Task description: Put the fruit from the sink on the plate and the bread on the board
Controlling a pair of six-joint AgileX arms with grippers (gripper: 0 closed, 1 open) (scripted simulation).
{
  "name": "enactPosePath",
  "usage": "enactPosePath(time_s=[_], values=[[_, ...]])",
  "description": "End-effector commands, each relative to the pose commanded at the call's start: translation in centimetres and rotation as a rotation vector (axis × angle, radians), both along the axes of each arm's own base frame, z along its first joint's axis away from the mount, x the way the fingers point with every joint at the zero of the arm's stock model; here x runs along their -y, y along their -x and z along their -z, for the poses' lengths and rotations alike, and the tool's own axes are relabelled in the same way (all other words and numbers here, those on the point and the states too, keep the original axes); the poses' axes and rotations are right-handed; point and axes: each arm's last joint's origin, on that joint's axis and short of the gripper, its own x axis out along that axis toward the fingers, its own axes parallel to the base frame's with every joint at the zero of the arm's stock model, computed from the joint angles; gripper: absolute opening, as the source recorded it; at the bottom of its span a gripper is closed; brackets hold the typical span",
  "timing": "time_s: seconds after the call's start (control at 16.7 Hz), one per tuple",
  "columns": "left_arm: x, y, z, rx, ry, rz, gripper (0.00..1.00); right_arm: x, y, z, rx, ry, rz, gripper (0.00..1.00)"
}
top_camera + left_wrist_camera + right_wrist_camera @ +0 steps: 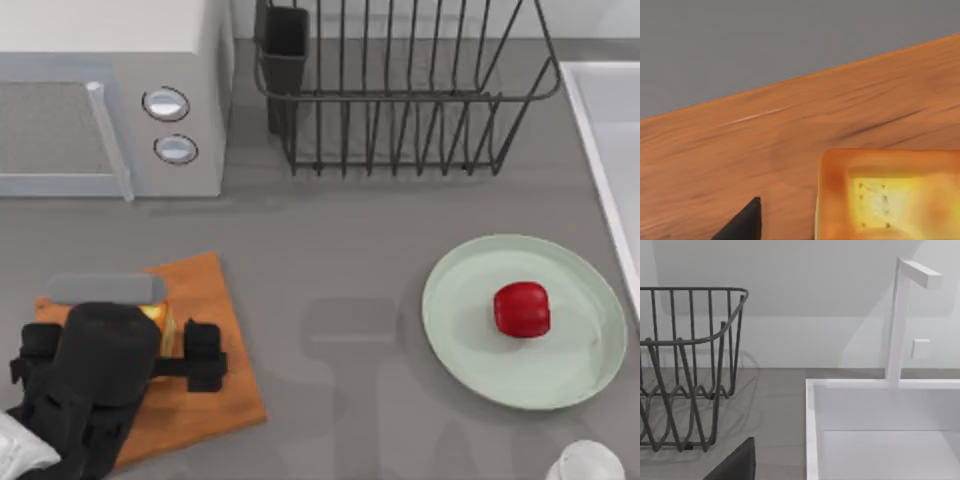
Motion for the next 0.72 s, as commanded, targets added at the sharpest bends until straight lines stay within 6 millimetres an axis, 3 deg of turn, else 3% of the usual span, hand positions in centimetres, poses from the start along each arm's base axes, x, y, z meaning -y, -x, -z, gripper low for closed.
enactPosePath(time_s=[0.36,0.72], values=[[-0.5,-0.1,-1.5,0.061,0.039,-0.005,1.00,0.0,0.0,0.0,0.000,0.000,0.000,1.00],[-3.3,1.2,-5.0,0.209,0.113,-0.009,1.00,0.0,0.0,0.0,0.000,0.000,0.000,1.00]])
